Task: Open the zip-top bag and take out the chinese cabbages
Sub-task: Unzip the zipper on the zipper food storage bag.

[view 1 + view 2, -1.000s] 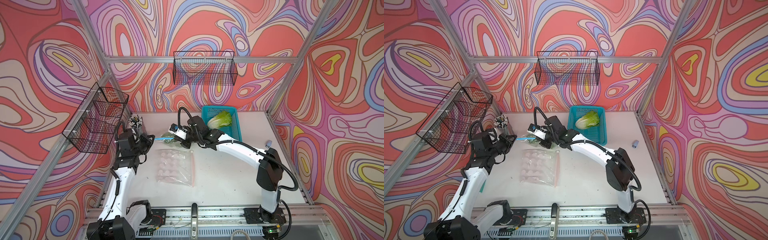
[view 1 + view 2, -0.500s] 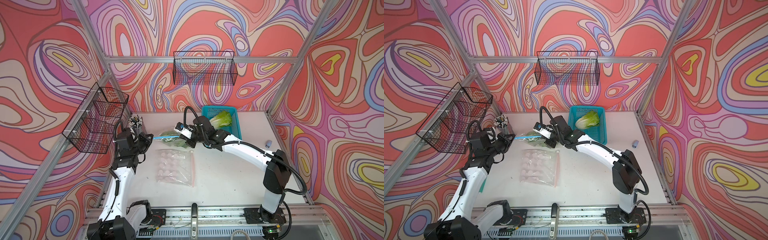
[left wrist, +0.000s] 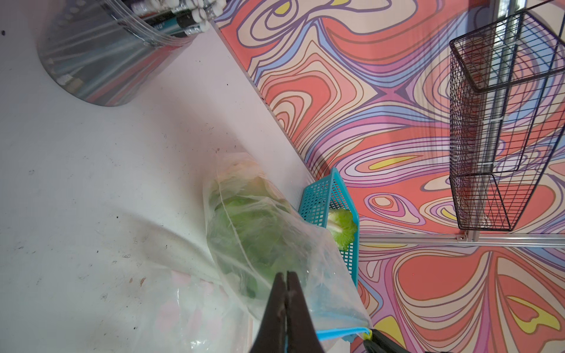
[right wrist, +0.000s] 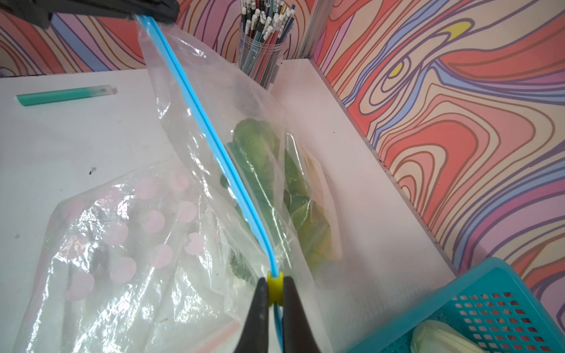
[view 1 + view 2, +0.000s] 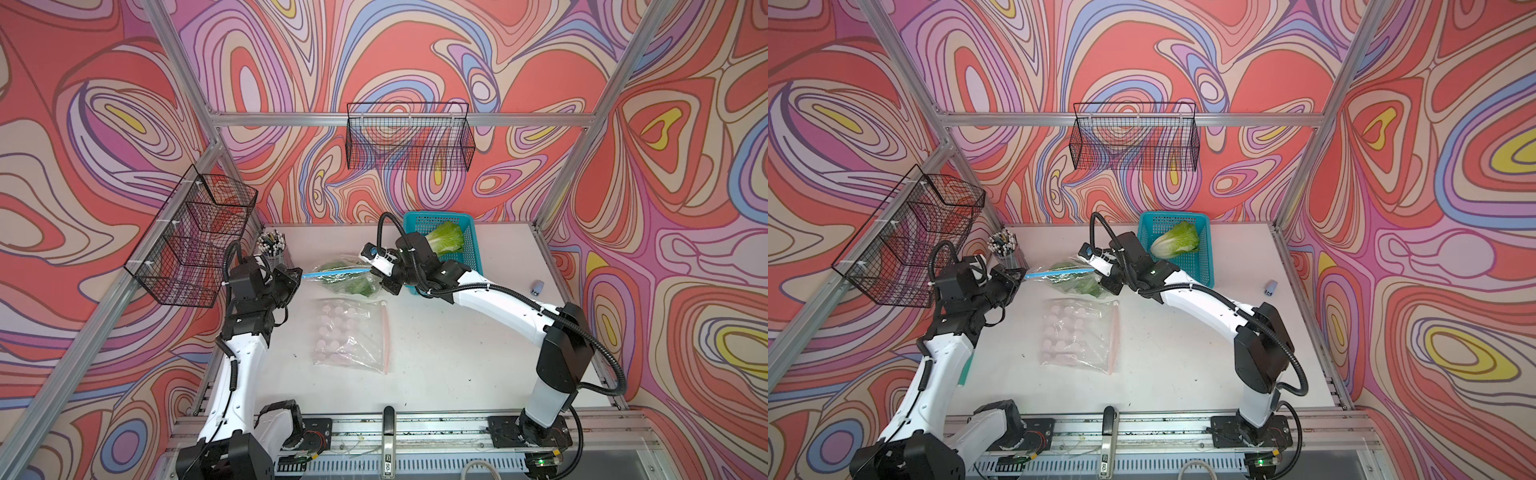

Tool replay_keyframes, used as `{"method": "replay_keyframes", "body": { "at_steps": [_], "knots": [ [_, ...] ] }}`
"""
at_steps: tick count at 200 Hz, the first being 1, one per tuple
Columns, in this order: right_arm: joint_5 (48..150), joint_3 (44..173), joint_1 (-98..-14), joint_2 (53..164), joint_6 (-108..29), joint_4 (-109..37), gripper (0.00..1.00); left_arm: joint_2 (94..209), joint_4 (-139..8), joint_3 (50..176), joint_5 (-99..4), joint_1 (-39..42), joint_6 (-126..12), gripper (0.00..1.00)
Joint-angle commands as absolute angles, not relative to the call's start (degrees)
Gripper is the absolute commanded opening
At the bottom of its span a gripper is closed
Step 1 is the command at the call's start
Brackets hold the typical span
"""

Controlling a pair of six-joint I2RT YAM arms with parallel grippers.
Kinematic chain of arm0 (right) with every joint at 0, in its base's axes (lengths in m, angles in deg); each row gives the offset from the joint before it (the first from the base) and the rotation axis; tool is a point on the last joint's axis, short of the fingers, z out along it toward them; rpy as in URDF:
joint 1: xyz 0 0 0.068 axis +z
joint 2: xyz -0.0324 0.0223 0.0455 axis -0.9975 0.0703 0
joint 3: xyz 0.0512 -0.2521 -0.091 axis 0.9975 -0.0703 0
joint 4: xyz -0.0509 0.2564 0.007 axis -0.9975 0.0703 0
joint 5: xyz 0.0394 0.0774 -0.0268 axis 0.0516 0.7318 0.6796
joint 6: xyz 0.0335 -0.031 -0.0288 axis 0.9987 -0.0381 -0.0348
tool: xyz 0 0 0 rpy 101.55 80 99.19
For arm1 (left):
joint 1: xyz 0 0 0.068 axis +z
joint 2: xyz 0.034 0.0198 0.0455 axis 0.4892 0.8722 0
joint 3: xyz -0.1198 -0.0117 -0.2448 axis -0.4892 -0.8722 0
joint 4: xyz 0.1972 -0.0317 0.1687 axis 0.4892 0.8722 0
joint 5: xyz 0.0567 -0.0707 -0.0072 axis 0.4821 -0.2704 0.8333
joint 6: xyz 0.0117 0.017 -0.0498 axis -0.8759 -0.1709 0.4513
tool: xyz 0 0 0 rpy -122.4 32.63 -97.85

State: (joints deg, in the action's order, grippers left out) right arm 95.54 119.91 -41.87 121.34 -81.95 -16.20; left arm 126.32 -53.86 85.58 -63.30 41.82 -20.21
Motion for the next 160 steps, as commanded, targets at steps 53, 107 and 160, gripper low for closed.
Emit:
{"method": "replay_keyframes", "body": {
  "at_steps": [53, 107, 160],
  "knots": [
    [88.1, 116.4, -45.3, 116.8, -82.0, -14.2, 0.00, 126.9, -55.1, 87.3, -59.3, 44.9, -21.1, 0.00],
    [87.1, 115.2, -45.8, 116.0, -81.8, -14.3, 0.00, 127.4, -55.3, 87.8, -59.5, 45.5, -21.1, 0.00],
    [86.1, 114.2, -46.2, 115.1, -81.5, -14.0, 0.00, 127.5, -55.8, 88.0, -60.8, 45.8, -20.9, 0.00]
  ]
}}
